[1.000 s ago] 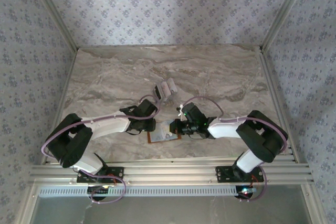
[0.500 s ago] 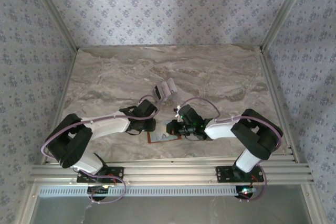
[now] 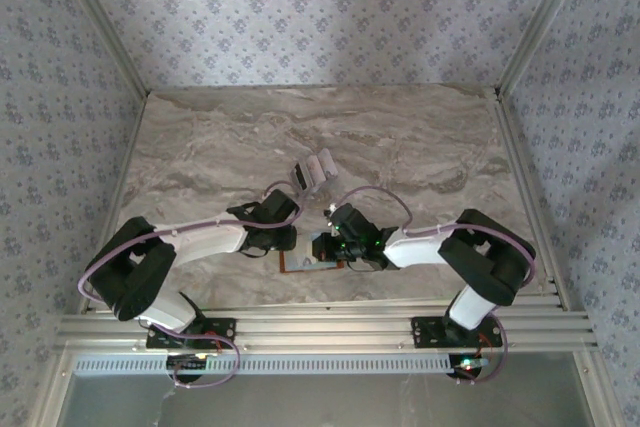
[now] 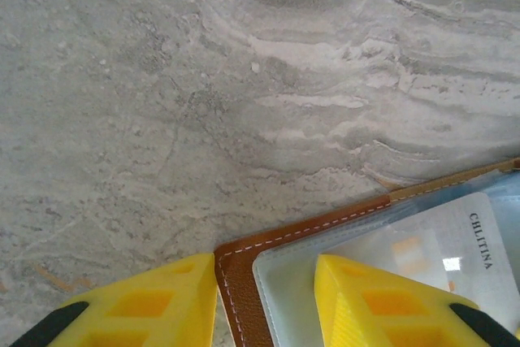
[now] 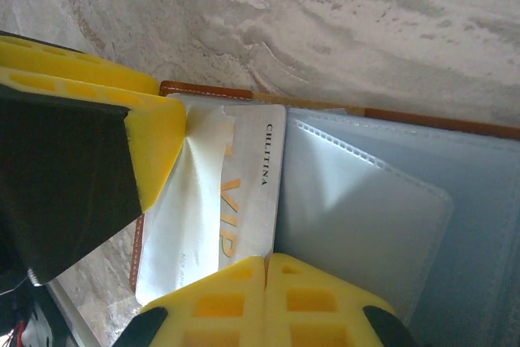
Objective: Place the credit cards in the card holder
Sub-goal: Insert the credit card into the card slot.
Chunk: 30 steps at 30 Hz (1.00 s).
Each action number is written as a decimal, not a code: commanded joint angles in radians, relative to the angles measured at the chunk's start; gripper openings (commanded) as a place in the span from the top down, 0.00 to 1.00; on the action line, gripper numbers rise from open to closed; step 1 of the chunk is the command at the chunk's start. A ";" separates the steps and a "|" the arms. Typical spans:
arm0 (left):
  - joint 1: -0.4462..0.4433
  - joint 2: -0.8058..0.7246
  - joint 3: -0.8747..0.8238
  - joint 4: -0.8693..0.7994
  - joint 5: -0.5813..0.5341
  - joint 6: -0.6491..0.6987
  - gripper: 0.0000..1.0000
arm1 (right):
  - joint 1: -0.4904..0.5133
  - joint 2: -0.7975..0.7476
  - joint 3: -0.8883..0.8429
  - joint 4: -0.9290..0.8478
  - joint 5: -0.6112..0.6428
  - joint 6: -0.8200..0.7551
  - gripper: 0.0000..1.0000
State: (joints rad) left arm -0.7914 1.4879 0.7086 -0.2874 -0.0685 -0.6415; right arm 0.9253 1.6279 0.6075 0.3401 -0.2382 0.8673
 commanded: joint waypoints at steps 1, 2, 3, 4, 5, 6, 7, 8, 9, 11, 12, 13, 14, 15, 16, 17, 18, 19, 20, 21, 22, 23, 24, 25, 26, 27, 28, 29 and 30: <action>-0.013 -0.033 -0.032 -0.033 0.118 -0.022 0.61 | 0.011 0.033 0.025 -0.018 0.016 -0.031 1.00; -0.013 -0.056 -0.034 -0.035 0.120 -0.026 0.60 | 0.009 0.032 0.024 -0.021 0.020 -0.032 1.00; -0.010 -0.083 -0.037 -0.041 0.125 -0.027 0.58 | 0.006 0.034 0.022 -0.027 0.023 -0.032 1.00; -0.006 -0.110 -0.037 -0.051 0.130 -0.029 0.57 | 0.004 0.036 0.023 -0.034 0.022 -0.034 1.00; -0.002 -0.134 -0.038 -0.062 0.130 -0.030 0.56 | 0.003 0.038 0.023 -0.037 0.022 -0.036 1.00; 0.005 -0.164 -0.040 -0.074 0.128 -0.032 0.56 | 0.002 0.041 0.023 -0.039 0.019 -0.037 1.00; 0.011 -0.193 -0.044 -0.086 0.125 -0.034 0.55 | 0.000 0.043 0.024 -0.044 0.018 -0.038 1.00; 0.017 -0.218 -0.050 -0.094 0.122 -0.036 0.55 | 0.001 0.043 0.027 -0.049 0.017 -0.041 1.00; 0.021 -0.245 -0.060 -0.100 0.121 -0.040 0.55 | -0.001 0.042 0.031 -0.058 0.017 -0.044 1.00; 0.028 -0.281 -0.079 -0.105 0.124 -0.047 0.58 | 0.002 0.039 0.042 -0.075 0.019 -0.053 1.00; 0.030 -0.291 -0.090 -0.106 0.126 -0.049 0.63 | 0.003 0.036 0.048 -0.088 0.021 -0.057 1.00; 0.030 -0.300 -0.100 -0.105 0.128 -0.053 0.70 | 0.007 0.035 0.056 -0.103 0.025 -0.063 1.00; 0.030 -0.305 -0.110 -0.101 0.130 -0.056 0.79 | 0.009 0.036 0.064 -0.121 0.030 -0.072 1.00; 0.031 -0.307 -0.119 -0.099 0.131 -0.061 0.85 | 0.011 0.036 0.071 -0.135 0.033 -0.077 1.00; 0.032 -0.308 -0.127 -0.093 0.131 -0.065 0.90 | 0.013 0.036 0.079 -0.147 0.034 -0.084 1.00; 0.032 -0.308 -0.135 -0.090 0.131 -0.068 0.94 | 0.014 0.036 0.084 -0.156 0.034 -0.087 1.00; 0.033 -0.307 -0.141 -0.086 0.131 -0.070 0.97 | 0.016 0.035 0.085 -0.164 0.036 -0.092 1.00; 0.032 -0.305 -0.148 -0.081 0.131 -0.073 0.99 | 0.016 0.035 0.090 -0.172 0.036 -0.094 1.00; 0.035 -0.303 -0.150 -0.078 0.129 -0.075 1.00 | 0.017 0.033 0.091 -0.177 0.036 -0.095 1.00; 0.035 -0.299 -0.155 -0.078 0.126 -0.076 1.00 | 0.018 0.032 0.093 -0.181 0.036 -0.096 1.00; 0.036 -0.293 -0.158 -0.076 0.123 -0.078 1.00 | 0.019 0.030 0.095 -0.187 0.036 -0.099 1.00; 0.037 -0.287 -0.163 -0.069 0.122 -0.079 1.00 | 0.021 0.029 0.097 -0.193 0.037 -0.100 0.99; 0.036 -0.282 -0.168 -0.061 0.122 -0.080 1.00 | 0.022 0.026 0.098 -0.197 0.040 -0.103 0.98; 0.035 -0.273 -0.171 -0.052 0.126 -0.080 1.00 | 0.022 0.024 0.102 -0.202 0.041 -0.104 0.97; 0.036 -0.262 -0.175 -0.039 0.132 -0.079 1.00 | 0.023 0.023 0.106 -0.212 0.042 -0.107 0.95; 0.035 -0.249 -0.177 -0.032 0.139 -0.079 1.00 | 0.026 0.023 0.111 -0.219 0.044 -0.112 0.94; 0.037 -0.234 -0.178 -0.020 0.147 -0.078 1.00 | 0.029 0.024 0.115 -0.231 0.046 -0.117 0.93; 0.036 -0.217 -0.181 -0.005 0.157 -0.078 1.00 | 0.033 0.024 0.125 -0.241 0.050 -0.122 0.93; 0.035 -0.203 -0.183 0.010 0.164 -0.079 1.00 | 0.036 0.024 0.132 -0.253 0.054 -0.129 0.93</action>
State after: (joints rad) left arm -0.7589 1.2537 0.5430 -0.3180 0.0650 -0.7090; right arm 0.9463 1.6466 0.7143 0.1806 -0.2150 0.7757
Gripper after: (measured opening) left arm 0.043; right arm 0.070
